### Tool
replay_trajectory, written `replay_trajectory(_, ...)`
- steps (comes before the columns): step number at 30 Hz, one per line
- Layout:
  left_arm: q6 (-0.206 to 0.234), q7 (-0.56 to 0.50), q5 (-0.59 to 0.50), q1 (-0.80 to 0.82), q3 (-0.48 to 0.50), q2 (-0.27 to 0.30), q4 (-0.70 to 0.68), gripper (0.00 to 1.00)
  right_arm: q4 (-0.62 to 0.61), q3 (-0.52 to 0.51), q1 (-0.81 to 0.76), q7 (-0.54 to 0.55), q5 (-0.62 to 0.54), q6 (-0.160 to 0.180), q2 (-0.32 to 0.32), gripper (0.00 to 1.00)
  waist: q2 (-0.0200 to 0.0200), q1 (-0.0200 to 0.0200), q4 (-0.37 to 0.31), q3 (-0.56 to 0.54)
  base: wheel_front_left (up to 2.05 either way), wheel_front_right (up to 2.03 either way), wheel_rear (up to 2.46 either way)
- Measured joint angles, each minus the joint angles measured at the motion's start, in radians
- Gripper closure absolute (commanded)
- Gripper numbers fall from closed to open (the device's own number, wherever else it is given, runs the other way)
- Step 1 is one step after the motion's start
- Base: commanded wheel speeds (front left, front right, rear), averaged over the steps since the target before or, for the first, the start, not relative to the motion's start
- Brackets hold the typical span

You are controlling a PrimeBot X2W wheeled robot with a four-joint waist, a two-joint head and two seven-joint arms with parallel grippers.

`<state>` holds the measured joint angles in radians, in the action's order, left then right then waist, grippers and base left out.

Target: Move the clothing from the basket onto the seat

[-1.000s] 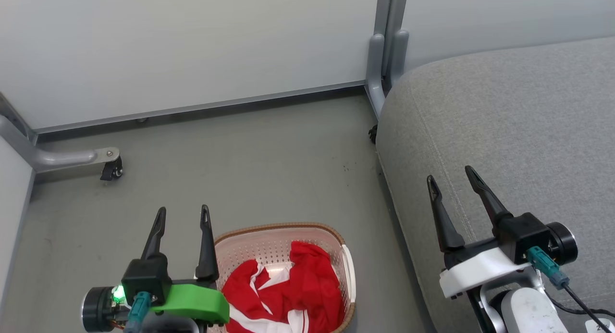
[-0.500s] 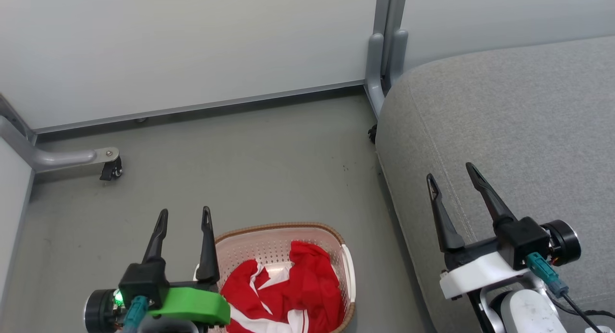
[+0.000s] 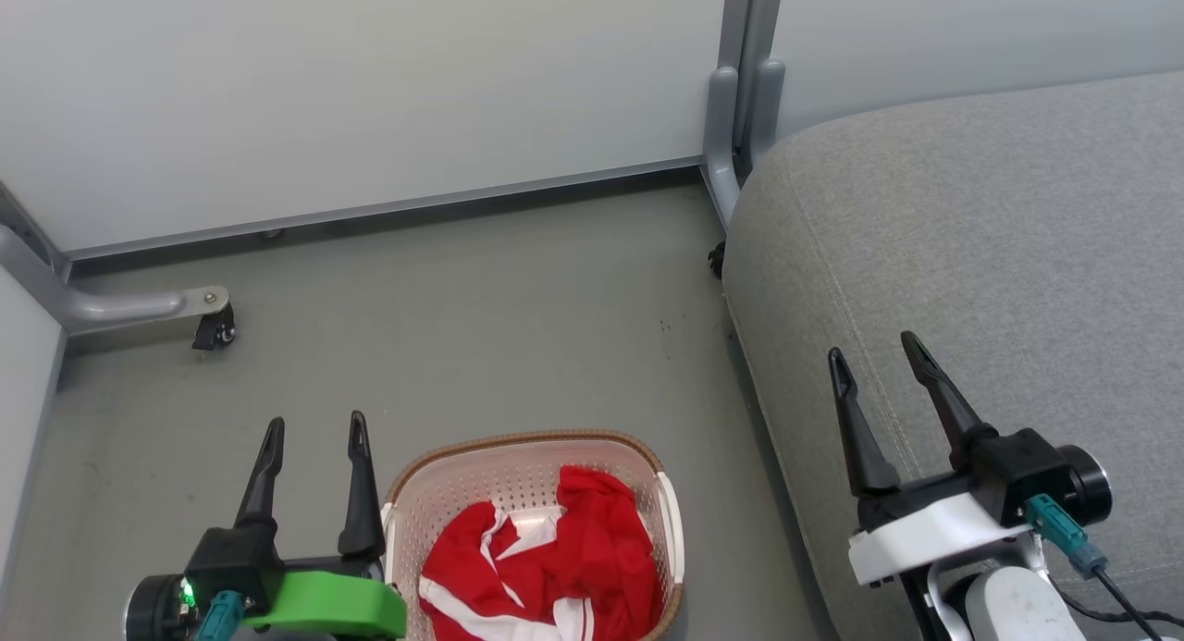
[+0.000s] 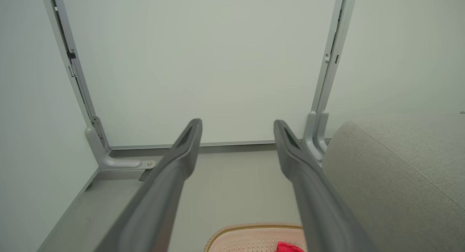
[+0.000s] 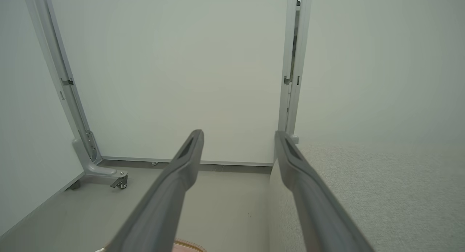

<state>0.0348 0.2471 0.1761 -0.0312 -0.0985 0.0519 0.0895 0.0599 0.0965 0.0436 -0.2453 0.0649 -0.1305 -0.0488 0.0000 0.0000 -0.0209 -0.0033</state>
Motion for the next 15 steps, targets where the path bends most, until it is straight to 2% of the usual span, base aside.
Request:
replay_trajectory(5, -0.017, 0.009, 0.007, -0.001, 0.010, -0.002, 0.007, 0.00, -0.001, 0.002, 0.000, -0.009, -0.031, 0.000, 0.000, 0.00, 0.0000, 0.0000, -0.001, -0.002, 0.00, 0.00, 0.00)
replay_trajectory(15, -0.017, 0.017, -0.008, -0.003, 0.000, -0.002, 0.016, 0.00, -0.003, 0.000, 0.000, -0.017, -0.060, 0.000, 0.000, 0.00, 0.0000, 0.0000, 0.001, 0.001, 0.00, 0.00, 0.00)
